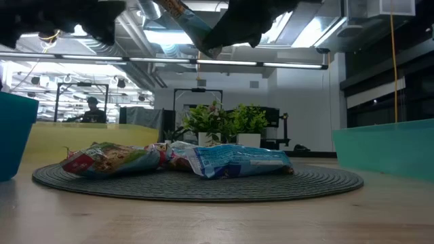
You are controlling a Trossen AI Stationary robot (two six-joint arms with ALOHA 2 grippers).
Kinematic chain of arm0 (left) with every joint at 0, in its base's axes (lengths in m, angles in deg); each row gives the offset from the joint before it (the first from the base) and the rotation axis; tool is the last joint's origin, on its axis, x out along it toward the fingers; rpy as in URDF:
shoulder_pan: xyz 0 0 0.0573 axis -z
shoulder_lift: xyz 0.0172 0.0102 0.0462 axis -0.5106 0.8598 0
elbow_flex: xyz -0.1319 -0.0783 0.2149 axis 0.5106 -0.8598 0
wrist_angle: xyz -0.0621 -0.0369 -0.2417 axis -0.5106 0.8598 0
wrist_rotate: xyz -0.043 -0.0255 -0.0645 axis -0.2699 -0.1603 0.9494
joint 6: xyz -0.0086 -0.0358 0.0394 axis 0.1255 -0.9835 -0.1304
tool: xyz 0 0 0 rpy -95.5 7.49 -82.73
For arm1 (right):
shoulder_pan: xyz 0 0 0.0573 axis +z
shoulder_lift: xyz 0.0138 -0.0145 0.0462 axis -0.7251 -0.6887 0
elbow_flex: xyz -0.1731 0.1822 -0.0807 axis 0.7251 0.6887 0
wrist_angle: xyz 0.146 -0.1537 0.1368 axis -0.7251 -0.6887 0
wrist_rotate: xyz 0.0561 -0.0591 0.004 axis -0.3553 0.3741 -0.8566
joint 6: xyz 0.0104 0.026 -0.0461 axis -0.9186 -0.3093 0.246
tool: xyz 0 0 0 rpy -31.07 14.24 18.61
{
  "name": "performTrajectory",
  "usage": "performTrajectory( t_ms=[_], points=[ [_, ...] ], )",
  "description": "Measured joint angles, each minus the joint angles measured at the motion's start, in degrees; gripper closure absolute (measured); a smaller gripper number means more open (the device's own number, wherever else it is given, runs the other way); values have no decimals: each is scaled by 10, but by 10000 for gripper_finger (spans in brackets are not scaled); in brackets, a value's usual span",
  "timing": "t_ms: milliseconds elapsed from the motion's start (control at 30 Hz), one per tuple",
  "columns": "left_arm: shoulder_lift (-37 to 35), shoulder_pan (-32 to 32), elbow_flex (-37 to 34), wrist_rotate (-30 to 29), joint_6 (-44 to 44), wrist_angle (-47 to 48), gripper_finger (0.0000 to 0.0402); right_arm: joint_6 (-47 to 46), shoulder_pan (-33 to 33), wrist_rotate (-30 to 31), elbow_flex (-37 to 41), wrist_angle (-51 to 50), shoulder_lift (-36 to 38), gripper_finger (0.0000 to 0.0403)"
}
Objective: Pick and place Granola Bars by type
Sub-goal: Put the yellow granola bar into the blue bin
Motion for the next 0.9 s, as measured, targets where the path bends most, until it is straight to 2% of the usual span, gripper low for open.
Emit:
performTrajectory(
  t_ms=[133, 367, 500, 633, 900],
  points=[
    [64, 14, 47, -25, 25, -1, 193, 1, 0, 0, 0, 4, 0, 363],
    [159, 27, 103, -37, 80, 0, 149, 18, -2, -15, 0, 30, 0, 386],
    [194, 29, 128, -74, 97, 0, 144, 29, -7, -36, 0, 50, 0, 377],
    [218, 29, 145, -80, 106, -15, 144, 29, -16, -40, 0, 57, 0, 365],
    [236, 36, 166, -69, 106, -17, 157, 29, -25, -45, 0, 59, 0, 387]
  ],
)
